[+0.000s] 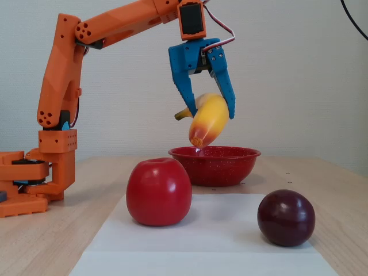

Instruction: Grasp the banana and put it in the red bowl

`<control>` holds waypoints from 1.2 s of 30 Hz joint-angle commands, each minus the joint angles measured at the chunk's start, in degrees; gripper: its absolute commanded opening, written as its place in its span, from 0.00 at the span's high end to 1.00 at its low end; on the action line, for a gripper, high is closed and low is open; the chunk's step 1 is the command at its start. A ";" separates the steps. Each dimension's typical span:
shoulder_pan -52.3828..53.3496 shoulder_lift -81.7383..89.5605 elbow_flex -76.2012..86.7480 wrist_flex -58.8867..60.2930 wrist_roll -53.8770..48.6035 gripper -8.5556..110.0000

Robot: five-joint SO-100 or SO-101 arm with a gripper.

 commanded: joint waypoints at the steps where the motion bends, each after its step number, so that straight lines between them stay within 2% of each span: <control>1: 4.04 9.49 -8.70 3.69 0.00 0.92; 11: 16.44 7.38 -15.91 0.44 -4.83 0.92; 18: 24.52 7.29 -14.24 -5.71 -7.29 0.92; 36: 37.09 8.53 11.87 -27.77 -13.89 0.92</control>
